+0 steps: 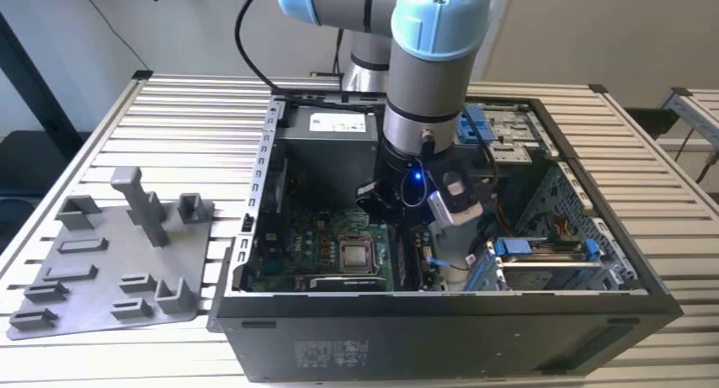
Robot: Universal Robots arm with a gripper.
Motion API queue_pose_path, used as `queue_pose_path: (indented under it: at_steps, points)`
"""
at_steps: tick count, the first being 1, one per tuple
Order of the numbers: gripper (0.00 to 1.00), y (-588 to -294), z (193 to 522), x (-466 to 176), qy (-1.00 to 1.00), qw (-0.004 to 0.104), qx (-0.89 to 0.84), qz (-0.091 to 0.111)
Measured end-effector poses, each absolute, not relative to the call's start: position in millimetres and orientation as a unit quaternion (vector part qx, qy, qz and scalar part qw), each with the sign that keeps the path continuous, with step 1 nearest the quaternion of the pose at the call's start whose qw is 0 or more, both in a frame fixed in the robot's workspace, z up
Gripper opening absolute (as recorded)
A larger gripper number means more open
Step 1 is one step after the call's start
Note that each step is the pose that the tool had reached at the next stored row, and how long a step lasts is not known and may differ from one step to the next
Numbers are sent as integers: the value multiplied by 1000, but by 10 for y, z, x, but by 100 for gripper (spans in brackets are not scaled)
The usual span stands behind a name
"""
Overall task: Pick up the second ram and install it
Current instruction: 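Insert the second ram into the second slot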
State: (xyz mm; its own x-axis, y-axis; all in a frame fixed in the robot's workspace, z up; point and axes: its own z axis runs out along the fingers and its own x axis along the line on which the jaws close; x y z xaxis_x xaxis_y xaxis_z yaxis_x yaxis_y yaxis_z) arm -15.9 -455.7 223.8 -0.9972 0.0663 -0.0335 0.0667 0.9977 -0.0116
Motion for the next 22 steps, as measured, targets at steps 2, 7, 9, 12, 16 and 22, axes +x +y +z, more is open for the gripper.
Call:
queue_pose_path:
  at_steps: [2,7,9,12,16,22]
  points:
    - [15,-4556,2226,-159,999,17,33,-6]
    - [15,-4557,2204,-162,999,17,33,-6]
    - [15,-4557,2195,-164,999,17,33,-6]
    - [15,-4557,2183,-168,999,17,33,-6]
    - [15,-4557,2168,-169,999,17,33,-6]
    - [15,-4557,2166,-169,999,17,33,-6]
